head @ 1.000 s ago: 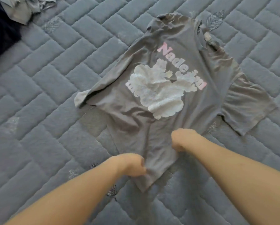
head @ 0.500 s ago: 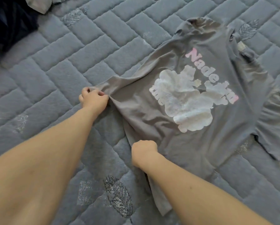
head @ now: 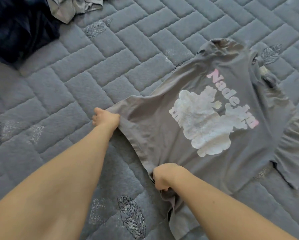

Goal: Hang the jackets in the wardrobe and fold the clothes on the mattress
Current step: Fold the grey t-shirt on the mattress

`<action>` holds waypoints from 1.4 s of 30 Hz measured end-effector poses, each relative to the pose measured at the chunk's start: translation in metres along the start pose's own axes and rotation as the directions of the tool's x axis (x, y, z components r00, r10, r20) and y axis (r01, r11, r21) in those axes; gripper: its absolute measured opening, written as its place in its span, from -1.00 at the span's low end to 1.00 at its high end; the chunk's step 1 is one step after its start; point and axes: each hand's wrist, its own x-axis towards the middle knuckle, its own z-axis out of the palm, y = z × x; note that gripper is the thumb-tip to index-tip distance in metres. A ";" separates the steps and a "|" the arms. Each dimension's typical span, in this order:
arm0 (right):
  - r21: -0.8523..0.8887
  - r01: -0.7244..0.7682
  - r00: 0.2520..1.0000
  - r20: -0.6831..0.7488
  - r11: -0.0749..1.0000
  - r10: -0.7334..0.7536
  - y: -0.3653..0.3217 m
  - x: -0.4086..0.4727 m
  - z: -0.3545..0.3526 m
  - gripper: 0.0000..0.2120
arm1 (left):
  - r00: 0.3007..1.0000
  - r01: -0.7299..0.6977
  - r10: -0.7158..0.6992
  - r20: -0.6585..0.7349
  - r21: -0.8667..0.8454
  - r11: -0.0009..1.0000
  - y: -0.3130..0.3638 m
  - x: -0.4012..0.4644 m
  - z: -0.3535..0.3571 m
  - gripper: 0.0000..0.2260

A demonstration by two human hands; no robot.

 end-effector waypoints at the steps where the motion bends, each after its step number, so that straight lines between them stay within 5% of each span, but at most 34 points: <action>1: 0.035 0.010 0.999 0.042 0.999 -0.011 0.003 0.002 0.000 -0.82 | 0.999 0.034 -0.031 0.023 -0.141 0.989 0.001 0.004 0.001 -0.52; 4: 0.467 0.022 0.986 0.137 0.884 -0.097 0.021 0.000 -0.012 -0.78 | 0.997 0.069 -0.061 0.038 -0.294 0.953 0.001 0.007 -0.007 -0.65; 6: 0.774 0.151 0.979 -0.204 0.615 0.016 0.046 -0.004 -0.029 -0.84 | 0.970 -0.072 0.070 -0.234 0.000 0.997 0.000 0.003 -0.009 -0.72; 7: 0.800 0.242 0.894 -0.404 0.549 0.196 0.064 -0.005 -0.038 -0.84 | 0.904 -0.189 0.237 -0.357 0.165 0.968 0.003 -0.006 -0.004 -0.74; 10: 0.671 0.197 0.512 -0.692 0.715 0.509 0.118 -0.001 -0.059 -0.66 | 0.653 -0.551 0.690 -0.313 0.430 0.716 0.020 -0.050 0.039 -0.68; 12: 0.618 0.043 0.463 -0.708 0.785 0.533 0.152 0.003 -0.061 -0.54 | 0.670 -0.659 0.742 0.000 0.459 0.596 0.037 -0.076 0.083 -0.51; 14: 0.553 -0.100 0.476 -0.704 0.827 0.528 0.185 0.013 -0.059 -0.45 | 0.671 -0.725 0.669 0.321 0.476 0.499 0.054 -0.083 0.122 -0.38; 16: 0.593 -0.187 0.463 -0.650 0.783 0.603 0.222 0.024 -0.062 -0.39 | 0.663 -0.748 0.558 0.499 0.477 0.462 0.072 -0.070 0.147 -0.30; 19: 0.705 -0.290 0.413 -0.517 0.647 0.749 0.285 0.040 -0.073 -0.31 | 0.725 -0.687 0.500 0.473 0.553 0.471 0.078 -0.051 0.169 -0.23; 21: 0.661 -0.342 0.377 -0.555 0.668 0.742 0.318 0.052 -0.081 -0.23 | 0.710 -0.661 0.623 0.329 0.617 0.427 0.072 -0.053 0.176 -0.21; 23: 0.592 -0.332 0.315 -0.664 0.735 0.678 0.332 0.065 -0.088 -0.17 | 0.622 -0.666 0.741 0.251 0.668 0.332 0.064 -0.051 0.181 -0.20; 27: 0.585 -0.292 0.209 -0.733 0.756 0.648 0.338 0.077 -0.088 -0.24 | 0.325 -0.815 0.876 0.357 0.576 0.067 0.106 -0.023 0.197 -0.23; 32: 0.581 -0.263 0.150 -0.764 0.770 0.627 0.342 0.077 -0.081 -0.34 | 0.259 -0.882 0.890 0.375 0.467 0.060 0.175 -0.024 0.216 -0.33; 34: 0.575 -0.264 0.147 -0.770 0.775 0.621 0.343 0.078 -0.082 -0.35 | 0.332 -0.900 0.911 0.245 0.372 0.228 0.213 -0.023 0.219 -0.41; 38: 0.570 -0.249 0.132 -0.781 0.783 0.610 0.343 0.080 -0.080 -0.35 | 0.753 -0.644 0.654 0.065 0.275 0.714 0.297 -0.020 0.236 -0.54; 40: 0.571 -0.252 0.122 -0.782 0.782 0.611 0.342 0.081 -0.079 -0.34 | 0.882 -0.471 0.453 0.133 0.301 0.829 0.330 -0.019 0.239 -0.52; 42: 0.571 -0.258 0.118 -0.782 0.779 0.612 0.343 0.082 -0.079 -0.34 | 0.881 -0.413 0.330 0.340 0.209 0.887 0.355 -0.022 0.238 -0.52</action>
